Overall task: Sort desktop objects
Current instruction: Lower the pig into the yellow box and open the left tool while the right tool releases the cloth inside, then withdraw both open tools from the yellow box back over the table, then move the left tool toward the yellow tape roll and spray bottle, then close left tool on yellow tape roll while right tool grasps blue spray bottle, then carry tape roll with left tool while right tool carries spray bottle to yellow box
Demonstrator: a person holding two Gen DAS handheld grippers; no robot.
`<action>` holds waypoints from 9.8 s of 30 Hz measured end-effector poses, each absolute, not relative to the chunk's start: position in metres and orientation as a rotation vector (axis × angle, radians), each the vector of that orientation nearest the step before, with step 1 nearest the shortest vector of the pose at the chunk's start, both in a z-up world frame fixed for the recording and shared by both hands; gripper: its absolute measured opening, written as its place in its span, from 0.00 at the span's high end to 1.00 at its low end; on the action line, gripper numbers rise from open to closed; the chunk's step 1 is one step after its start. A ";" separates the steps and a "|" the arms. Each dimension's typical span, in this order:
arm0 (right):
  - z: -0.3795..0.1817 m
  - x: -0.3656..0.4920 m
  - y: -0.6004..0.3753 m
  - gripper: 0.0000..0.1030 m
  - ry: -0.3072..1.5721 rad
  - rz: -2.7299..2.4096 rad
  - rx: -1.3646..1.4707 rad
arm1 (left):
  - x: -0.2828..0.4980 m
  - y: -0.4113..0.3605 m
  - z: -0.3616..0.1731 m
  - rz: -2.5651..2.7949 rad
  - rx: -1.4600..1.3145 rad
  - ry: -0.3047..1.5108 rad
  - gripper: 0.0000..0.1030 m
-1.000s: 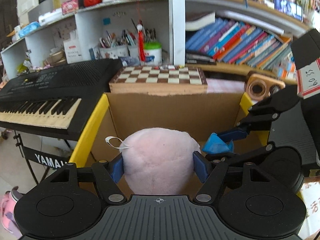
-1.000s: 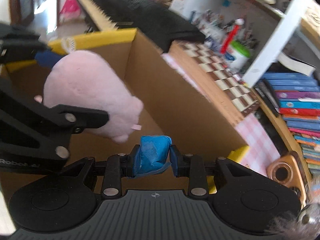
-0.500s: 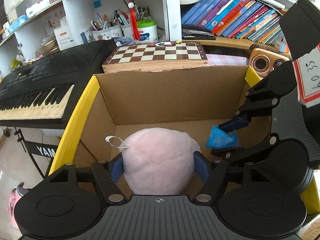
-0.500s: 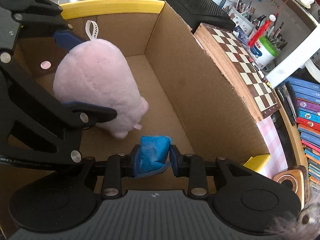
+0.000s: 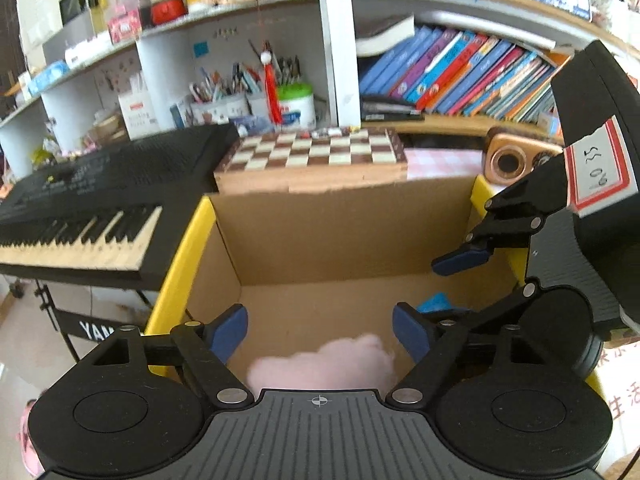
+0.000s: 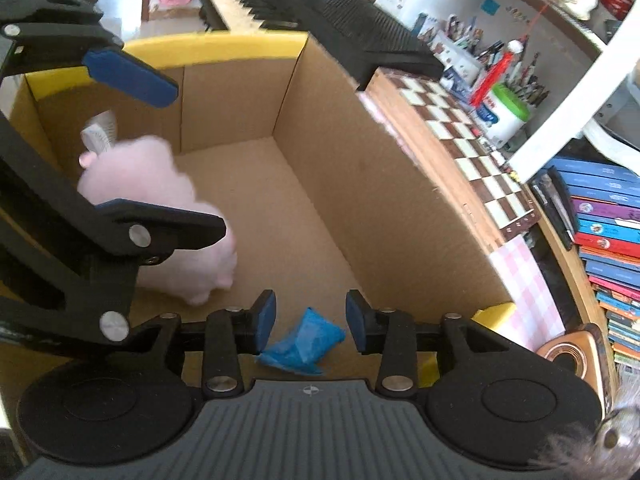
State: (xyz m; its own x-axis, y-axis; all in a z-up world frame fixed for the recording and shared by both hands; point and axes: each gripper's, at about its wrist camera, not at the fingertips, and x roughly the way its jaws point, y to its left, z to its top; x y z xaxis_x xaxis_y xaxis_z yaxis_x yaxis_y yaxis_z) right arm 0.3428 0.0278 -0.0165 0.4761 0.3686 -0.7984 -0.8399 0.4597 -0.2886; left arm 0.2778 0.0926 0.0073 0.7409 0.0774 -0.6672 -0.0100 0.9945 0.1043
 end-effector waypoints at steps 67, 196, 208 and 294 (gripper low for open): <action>0.006 0.026 -0.112 0.49 0.567 0.295 -0.065 | -0.001 0.077 0.029 0.123 -0.066 0.506 0.09; -0.041 0.284 -0.311 0.40 0.744 0.533 -0.235 | 0.312 -0.196 -0.043 -0.207 0.178 0.745 0.36; -0.045 0.306 -0.293 0.41 0.720 0.641 -0.364 | 0.310 -0.183 -0.049 -0.227 0.150 0.796 0.62; -0.008 0.239 -0.305 0.70 0.803 0.488 -0.074 | 0.189 -0.112 0.006 -0.204 -0.172 0.677 0.62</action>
State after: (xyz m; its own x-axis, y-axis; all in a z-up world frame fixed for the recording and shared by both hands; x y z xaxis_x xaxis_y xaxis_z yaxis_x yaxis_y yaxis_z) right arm 0.2395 -0.3054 -0.0076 0.5899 0.3916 -0.7061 -0.4466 0.8868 0.1188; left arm 0.1886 -0.1115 0.0061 0.7608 -0.2422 -0.6022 0.1307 0.9659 -0.2233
